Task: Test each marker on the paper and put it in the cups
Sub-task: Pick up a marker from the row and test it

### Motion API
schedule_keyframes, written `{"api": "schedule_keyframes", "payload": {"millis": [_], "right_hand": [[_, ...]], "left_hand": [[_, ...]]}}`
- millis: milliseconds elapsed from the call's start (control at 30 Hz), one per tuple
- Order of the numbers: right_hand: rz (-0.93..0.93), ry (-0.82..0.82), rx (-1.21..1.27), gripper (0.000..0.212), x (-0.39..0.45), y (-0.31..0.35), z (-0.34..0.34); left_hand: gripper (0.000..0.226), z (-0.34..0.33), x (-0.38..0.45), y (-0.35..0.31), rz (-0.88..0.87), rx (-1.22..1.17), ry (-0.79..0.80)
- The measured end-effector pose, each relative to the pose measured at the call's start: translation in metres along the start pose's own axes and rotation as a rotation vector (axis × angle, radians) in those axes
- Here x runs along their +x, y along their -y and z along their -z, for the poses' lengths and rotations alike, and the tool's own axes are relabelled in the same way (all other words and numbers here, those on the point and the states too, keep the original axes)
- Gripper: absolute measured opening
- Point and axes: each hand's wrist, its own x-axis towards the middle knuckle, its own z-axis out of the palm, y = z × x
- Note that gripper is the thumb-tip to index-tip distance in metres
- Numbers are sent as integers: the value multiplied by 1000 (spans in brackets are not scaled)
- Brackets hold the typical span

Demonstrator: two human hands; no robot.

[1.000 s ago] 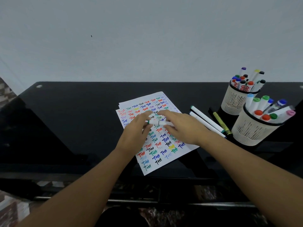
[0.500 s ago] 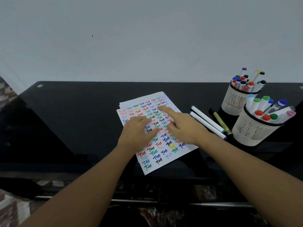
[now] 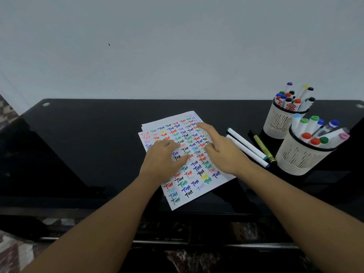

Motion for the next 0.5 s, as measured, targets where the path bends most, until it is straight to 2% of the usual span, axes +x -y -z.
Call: {"api": "schedule_keyframes", "payload": {"millis": [267, 400, 500], "right_hand": [[-246, -25, 430, 37, 7, 3, 12], [-277, -75, 421, 41, 6, -2, 15], [-265, -149, 440, 20, 4, -4, 15]], "left_hand": [[62, 2, 0, 0, 7, -15, 17], [61, 2, -1, -1, 10, -22, 15], [61, 3, -2, -1, 8, -34, 10]]}}
